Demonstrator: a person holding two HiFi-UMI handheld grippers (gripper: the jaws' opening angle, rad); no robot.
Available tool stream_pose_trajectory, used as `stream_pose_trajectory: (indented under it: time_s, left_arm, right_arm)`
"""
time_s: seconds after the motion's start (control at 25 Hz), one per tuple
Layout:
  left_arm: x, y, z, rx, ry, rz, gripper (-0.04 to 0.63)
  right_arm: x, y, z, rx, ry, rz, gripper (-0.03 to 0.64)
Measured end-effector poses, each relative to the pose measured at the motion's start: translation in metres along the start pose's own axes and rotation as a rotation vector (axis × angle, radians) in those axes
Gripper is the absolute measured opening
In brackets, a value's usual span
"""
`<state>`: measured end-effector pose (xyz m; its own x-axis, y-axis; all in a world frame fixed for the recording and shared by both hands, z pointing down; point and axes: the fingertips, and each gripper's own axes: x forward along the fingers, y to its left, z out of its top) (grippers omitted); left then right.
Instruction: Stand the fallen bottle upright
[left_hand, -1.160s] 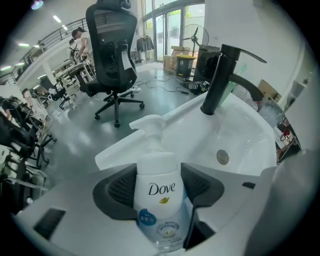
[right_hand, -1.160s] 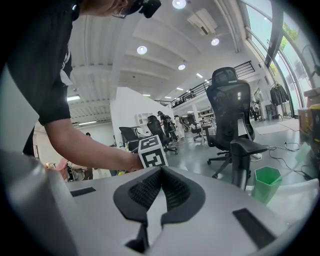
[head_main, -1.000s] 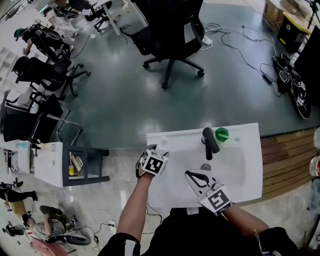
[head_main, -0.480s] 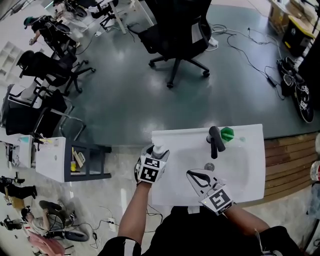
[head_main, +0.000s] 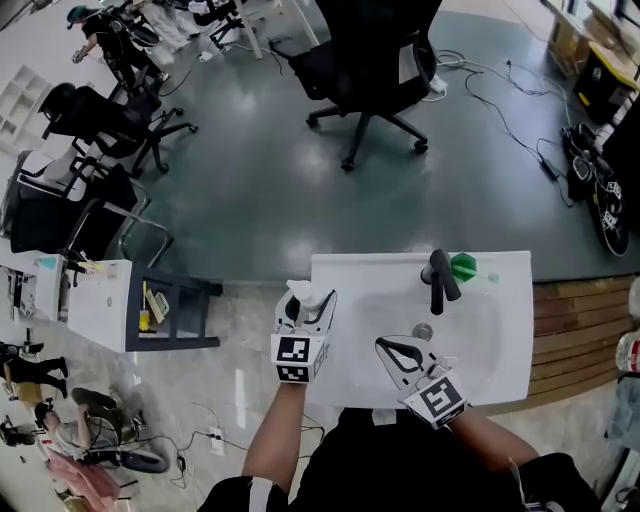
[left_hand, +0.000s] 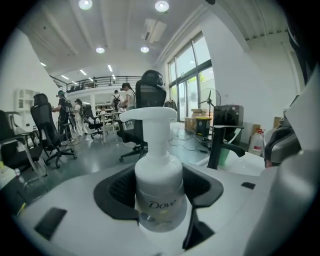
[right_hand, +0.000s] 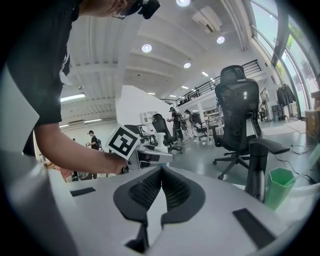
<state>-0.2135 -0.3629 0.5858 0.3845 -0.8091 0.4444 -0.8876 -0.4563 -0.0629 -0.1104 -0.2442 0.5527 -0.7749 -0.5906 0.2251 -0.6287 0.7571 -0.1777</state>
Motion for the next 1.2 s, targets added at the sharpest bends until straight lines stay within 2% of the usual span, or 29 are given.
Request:
stream_pose_trajectory:
  time_s: [0.16,0.24,0.4,0.64,0.84,0.96,1.2]
  left_arm:
    - [-0.011,0.001,-0.007,-0.062,-0.074,0.035,0.265]
    - [-0.014,-0.001,-0.014,-0.082,-0.088,0.042,0.265]
    - [-0.020,-0.007,-0.029,-0.072,-0.086,0.054,0.265]
    - [-0.021,-0.006,-0.052,-0.059,-0.089,0.061,0.267]
    - [-0.018,-0.011,-0.063,-0.086,-0.096,0.059,0.270]
    - [-0.015,-0.015,-0.069,-0.066,-0.107,0.049,0.273]
    - [-0.017,-0.016,-0.069,0.004,-0.123,0.056,0.281]
  right_arm:
    - [0.000,0.003,-0.006,0.030,0.028,-0.001,0.015]
    - [0.002,0.003,-0.006,0.011,0.023,0.001,0.015]
    - [0.005,0.009,-0.008,0.049,0.048,0.009,0.015]
    - [0.011,0.014,-0.010,0.029,0.058,0.013,0.015]
    - [0.013,0.013,-0.011,-0.017,0.042,0.020,0.015]
    - [0.014,0.013,-0.017,-0.037,0.040,0.016,0.015]
    - [0.021,0.023,-0.021,-0.006,0.063,0.023,0.015]
